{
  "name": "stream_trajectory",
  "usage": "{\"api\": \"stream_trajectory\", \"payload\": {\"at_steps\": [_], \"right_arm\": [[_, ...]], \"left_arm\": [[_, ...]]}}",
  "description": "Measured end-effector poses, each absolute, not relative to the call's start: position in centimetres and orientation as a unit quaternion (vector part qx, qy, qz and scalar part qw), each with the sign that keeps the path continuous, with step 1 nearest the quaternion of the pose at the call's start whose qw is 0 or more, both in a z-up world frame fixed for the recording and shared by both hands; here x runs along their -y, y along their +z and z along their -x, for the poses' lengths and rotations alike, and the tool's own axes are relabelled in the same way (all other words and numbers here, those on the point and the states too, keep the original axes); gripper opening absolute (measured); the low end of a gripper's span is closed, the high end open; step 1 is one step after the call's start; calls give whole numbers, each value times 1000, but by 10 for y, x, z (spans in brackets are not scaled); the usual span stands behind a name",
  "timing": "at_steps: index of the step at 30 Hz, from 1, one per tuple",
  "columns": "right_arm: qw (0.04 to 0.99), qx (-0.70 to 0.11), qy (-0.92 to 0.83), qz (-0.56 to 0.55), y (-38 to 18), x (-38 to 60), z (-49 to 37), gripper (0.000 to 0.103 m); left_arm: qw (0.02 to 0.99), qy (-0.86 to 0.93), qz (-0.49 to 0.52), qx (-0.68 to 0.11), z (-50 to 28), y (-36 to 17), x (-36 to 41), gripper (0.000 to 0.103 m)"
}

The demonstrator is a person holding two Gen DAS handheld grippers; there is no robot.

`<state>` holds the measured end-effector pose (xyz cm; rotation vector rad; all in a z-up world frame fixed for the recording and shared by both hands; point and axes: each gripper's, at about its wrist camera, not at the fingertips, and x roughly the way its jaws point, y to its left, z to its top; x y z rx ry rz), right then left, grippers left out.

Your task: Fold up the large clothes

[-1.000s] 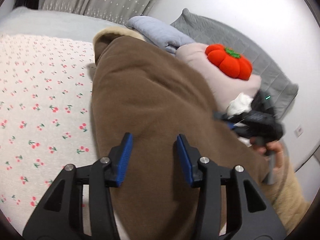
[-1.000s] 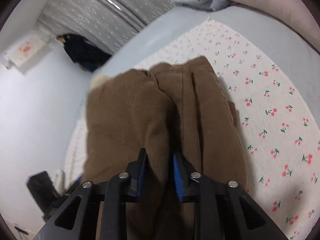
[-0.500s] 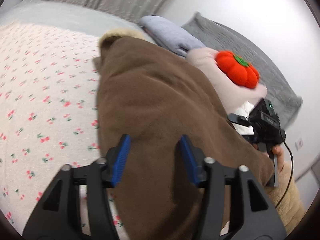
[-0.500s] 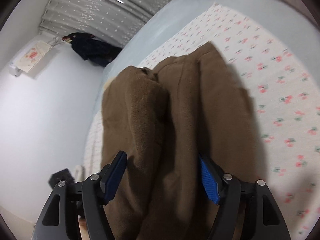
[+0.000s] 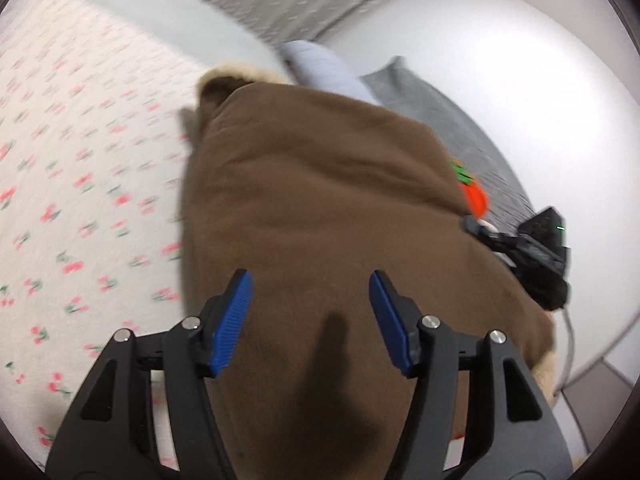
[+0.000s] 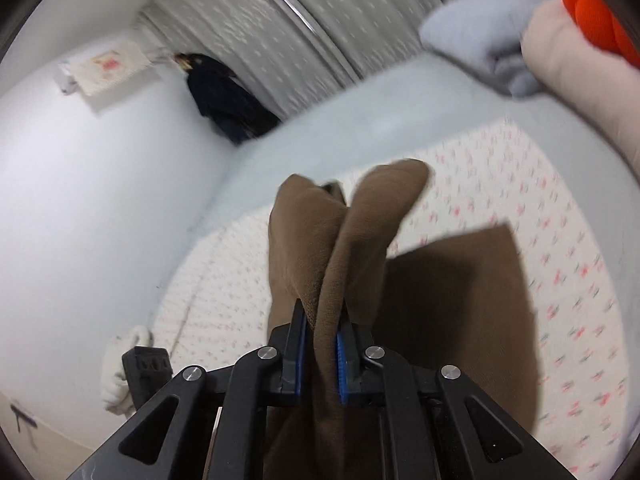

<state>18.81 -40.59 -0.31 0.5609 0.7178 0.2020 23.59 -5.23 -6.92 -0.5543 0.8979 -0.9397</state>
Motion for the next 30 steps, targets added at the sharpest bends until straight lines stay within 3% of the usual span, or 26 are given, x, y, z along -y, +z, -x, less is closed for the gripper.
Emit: {"api": "stream_trajectory", "payload": {"at_steps": [6, 8, 9, 18, 21, 25, 30], "right_arm": [[844, -397, 43, -359, -94, 493, -170, 15], [838, -422, 5, -346, -114, 504, -160, 35], [844, -415, 1, -340, -112, 507, -150, 38], [924, -342, 71, -153, -27, 417, -88, 38], [917, -379, 58, -106, -62, 393, -81, 38], [893, -440, 7, -97, -148, 400, -78, 34], [902, -422, -4, -93, -123, 396, -71, 36]], "left_arm": [[759, -491, 152, -400, -197, -66, 124, 62], [762, -494, 130, -399, -191, -70, 138, 62], [765, -492, 122, -396, -189, -68, 141, 62], [775, -493, 51, -392, -179, -54, 162, 62], [776, -501, 28, -383, -165, -56, 168, 62], [759, -526, 17, -384, -145, -70, 166, 61], [764, -519, -12, -382, -141, -56, 164, 61]]}}
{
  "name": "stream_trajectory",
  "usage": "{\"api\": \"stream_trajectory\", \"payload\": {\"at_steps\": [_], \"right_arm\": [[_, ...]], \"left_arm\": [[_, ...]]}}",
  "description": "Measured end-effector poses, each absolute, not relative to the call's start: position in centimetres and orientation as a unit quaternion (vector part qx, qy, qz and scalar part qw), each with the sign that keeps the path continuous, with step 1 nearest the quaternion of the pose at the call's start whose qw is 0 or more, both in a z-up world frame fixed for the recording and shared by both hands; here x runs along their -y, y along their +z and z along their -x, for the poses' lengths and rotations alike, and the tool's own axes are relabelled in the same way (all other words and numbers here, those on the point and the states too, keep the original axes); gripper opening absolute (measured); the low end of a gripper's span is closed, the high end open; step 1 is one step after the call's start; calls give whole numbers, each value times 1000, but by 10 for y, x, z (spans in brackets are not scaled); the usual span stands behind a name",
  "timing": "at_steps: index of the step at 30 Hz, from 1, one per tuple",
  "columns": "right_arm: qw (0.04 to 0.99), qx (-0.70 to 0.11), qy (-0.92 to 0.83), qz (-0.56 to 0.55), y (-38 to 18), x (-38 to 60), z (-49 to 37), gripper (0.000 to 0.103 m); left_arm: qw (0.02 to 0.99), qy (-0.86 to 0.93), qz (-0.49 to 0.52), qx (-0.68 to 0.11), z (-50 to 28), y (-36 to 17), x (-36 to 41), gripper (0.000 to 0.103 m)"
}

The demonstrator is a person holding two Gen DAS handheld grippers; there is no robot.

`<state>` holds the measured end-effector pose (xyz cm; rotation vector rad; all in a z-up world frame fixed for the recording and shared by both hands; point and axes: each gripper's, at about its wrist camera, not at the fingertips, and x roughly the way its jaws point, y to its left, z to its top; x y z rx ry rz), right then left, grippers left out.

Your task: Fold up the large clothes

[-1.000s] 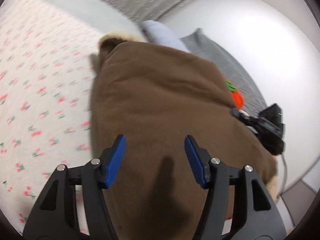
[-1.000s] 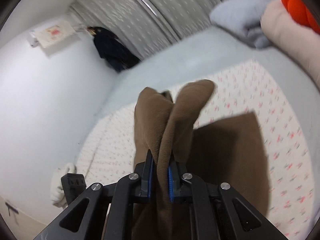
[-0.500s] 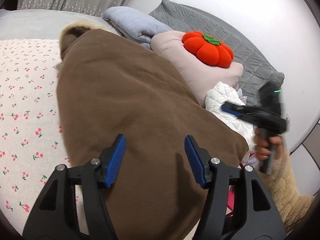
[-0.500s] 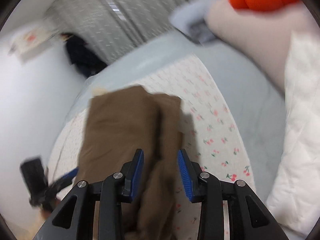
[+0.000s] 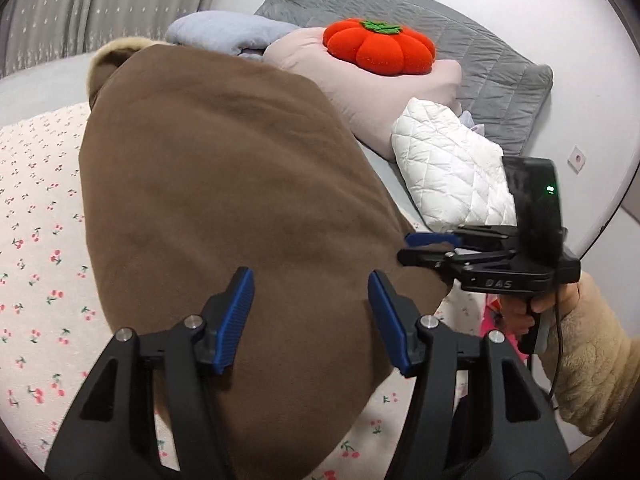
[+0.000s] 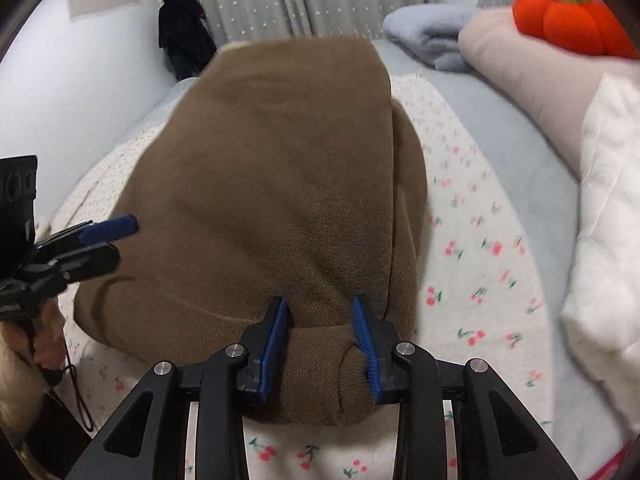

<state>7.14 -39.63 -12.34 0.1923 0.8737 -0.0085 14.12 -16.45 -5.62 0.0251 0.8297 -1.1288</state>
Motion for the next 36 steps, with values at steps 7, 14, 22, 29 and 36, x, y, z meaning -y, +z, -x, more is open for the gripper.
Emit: {"api": "stream_trajectory", "payload": {"at_steps": [7, 14, 22, 29, 36], "right_arm": [[920, -374, 30, -111, -61, 402, -85, 48], [936, -342, 0, -79, -18, 404, -167, 51], [917, -362, -86, -144, -90, 439, -248, 52], [872, -370, -37, -318, -153, 491, -249, 71], [871, -375, -45, -313, -119, 490, -232, 76]], "left_arm": [[791, -481, 3, -379, -185, -33, 154, 61], [833, -438, -8, -339, -253, 3, 187, 61], [863, -364, -38, -349, -340, -32, 241, 61], [845, -341, -86, -403, -371, -77, 266, 69], [851, -341, -60, -396, -345, -42, 233, 83]]}}
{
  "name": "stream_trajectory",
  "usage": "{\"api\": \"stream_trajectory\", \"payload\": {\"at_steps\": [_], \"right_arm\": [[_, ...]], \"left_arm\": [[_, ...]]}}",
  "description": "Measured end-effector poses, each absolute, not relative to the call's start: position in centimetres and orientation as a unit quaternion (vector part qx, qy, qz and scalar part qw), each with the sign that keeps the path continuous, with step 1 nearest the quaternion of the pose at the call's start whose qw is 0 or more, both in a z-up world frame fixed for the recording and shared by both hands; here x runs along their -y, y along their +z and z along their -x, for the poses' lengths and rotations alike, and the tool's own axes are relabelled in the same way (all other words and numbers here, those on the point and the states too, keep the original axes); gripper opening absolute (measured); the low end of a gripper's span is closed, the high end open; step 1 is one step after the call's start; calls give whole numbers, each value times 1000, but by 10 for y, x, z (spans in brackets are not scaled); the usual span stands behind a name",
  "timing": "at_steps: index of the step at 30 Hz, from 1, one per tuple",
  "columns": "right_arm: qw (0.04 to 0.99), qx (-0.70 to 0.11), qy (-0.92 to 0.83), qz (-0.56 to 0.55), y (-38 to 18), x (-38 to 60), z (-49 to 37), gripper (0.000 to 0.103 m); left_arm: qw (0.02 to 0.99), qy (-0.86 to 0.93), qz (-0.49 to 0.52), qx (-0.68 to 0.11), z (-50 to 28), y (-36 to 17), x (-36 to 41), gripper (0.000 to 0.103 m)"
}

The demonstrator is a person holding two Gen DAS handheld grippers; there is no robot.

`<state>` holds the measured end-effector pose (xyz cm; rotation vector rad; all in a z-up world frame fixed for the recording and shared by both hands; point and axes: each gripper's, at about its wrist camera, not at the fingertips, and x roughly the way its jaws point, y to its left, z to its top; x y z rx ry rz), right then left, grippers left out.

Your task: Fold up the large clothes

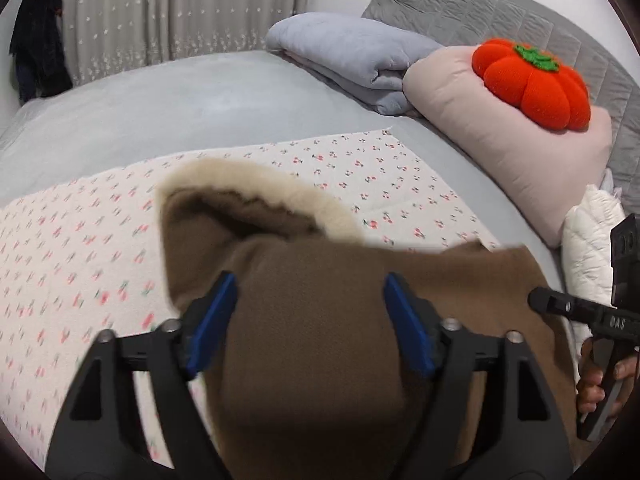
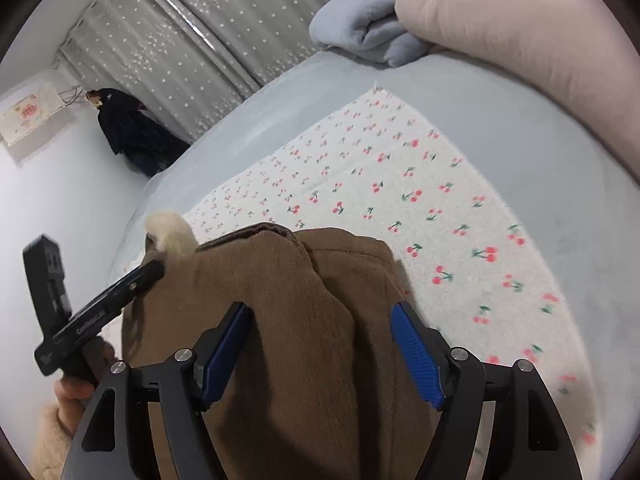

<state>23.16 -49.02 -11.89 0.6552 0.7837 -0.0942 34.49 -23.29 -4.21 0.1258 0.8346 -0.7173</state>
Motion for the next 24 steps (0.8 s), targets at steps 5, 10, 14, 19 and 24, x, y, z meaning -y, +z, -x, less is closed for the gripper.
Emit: {"api": "stream_trajectory", "payload": {"at_steps": [5, 10, 14, 19, 24], "right_arm": [[873, -374, -28, -312, -96, 491, -199, 84], [869, -416, -24, -266, -98, 480, -179, 89], [832, -458, 1, -313, -132, 489, -172, 89], [742, -462, 88, -478, -203, 505, -176, 90], [742, -437, 131, -491, -207, 496, -179, 62]], "left_arm": [[842, -333, -68, -420, -309, -25, 204, 90], [824, -328, -59, -459, -280, -32, 170, 102], [779, -343, 4, -525, -273, -65, 146, 102], [671, -377, 190, -610, -284, -134, 120, 103], [642, -423, 247, -589, -275, -148, 123, 87]]}}
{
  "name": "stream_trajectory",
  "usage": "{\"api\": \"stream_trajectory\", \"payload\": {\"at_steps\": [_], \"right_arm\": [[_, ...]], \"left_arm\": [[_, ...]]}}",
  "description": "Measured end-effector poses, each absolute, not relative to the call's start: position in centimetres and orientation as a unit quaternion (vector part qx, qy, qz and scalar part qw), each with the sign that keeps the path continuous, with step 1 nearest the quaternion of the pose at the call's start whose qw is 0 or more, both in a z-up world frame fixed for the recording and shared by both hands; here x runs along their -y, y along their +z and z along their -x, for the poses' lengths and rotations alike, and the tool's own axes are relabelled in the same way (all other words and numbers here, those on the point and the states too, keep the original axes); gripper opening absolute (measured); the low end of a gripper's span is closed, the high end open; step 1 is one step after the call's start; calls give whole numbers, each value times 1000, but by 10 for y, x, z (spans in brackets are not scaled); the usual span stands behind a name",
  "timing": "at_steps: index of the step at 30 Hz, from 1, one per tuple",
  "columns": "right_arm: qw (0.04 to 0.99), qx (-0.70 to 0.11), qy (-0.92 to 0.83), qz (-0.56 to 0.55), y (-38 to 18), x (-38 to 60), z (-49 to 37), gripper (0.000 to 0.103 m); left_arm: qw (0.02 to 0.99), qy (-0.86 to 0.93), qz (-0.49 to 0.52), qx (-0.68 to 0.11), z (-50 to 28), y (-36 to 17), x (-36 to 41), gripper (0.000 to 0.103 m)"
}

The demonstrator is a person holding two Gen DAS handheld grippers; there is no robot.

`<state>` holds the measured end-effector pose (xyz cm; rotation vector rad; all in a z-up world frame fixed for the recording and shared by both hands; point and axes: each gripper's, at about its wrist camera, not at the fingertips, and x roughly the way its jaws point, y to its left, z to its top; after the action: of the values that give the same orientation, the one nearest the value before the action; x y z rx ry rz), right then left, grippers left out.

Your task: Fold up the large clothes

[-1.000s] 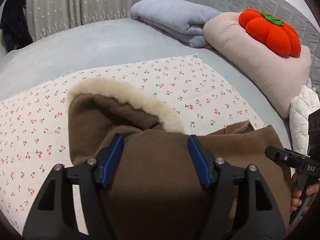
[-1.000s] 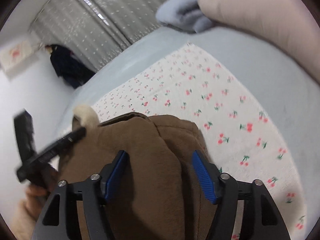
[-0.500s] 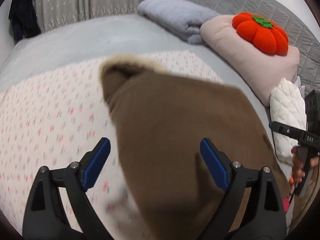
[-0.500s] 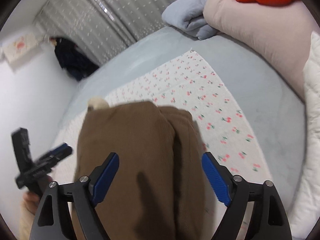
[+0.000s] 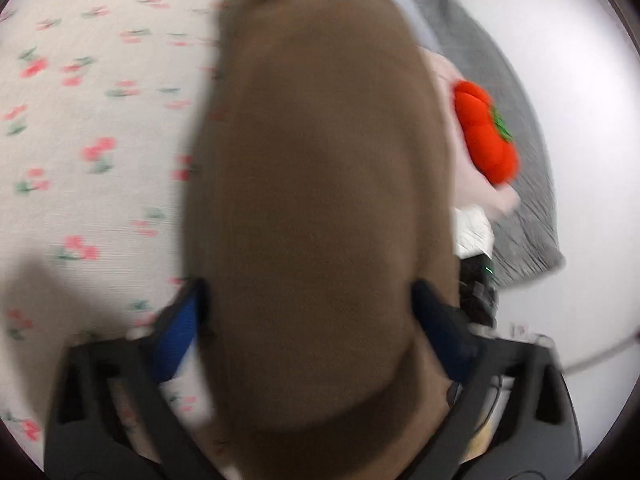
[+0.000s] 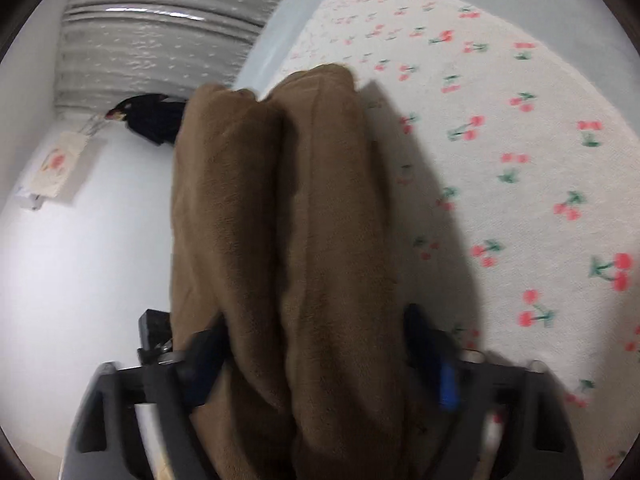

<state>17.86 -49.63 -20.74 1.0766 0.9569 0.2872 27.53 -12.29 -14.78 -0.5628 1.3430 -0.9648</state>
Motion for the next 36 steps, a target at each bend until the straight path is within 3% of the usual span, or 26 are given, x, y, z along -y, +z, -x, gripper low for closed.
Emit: {"api": "stream_trajectory", "payload": {"at_steps": [4, 8, 14, 18, 20, 22, 27, 31, 33, 35, 36], "right_arm": [[778, -413, 137, -454, -185, 481, -174, 47], [797, -381, 156, -442, -159, 461, -174, 40], [802, -395, 198, -402, -132, 388, -204, 40], [788, -446, 202, -373, -157, 345, -241, 42], [789, -465, 189, -355, -177, 333, -248, 57], [792, -471, 175, -346, -177, 332, -248, 64], [864, -440, 102, -221, -105, 323, -208, 68], [887, -396, 133, -198, -73, 309, -153, 68], [890, -388, 156, -181, -67, 291, -139, 64], [895, -395, 153, -141, -75, 284, -138, 35], [894, -411, 131, -119, -84, 279, -139, 32]], "left_arm": [[674, -423, 214, -567, -266, -124, 121, 62], [699, -418, 205, -543, -266, -97, 108, 56], [748, -383, 192, -507, -289, -56, 43, 57], [760, -326, 173, -536, -301, -87, 0, 66], [770, -288, 153, -549, -298, -119, -13, 78], [770, -301, 186, -531, -290, -128, -23, 81], [825, -280, 110, -479, -258, -74, -15, 79], [844, -326, 55, -422, -214, -39, 7, 79], [839, -352, 37, -414, -198, -39, 20, 79], [829, -375, 19, -415, -187, -47, 30, 79], [823, -378, 9, -425, -182, -55, 30, 79]]}}
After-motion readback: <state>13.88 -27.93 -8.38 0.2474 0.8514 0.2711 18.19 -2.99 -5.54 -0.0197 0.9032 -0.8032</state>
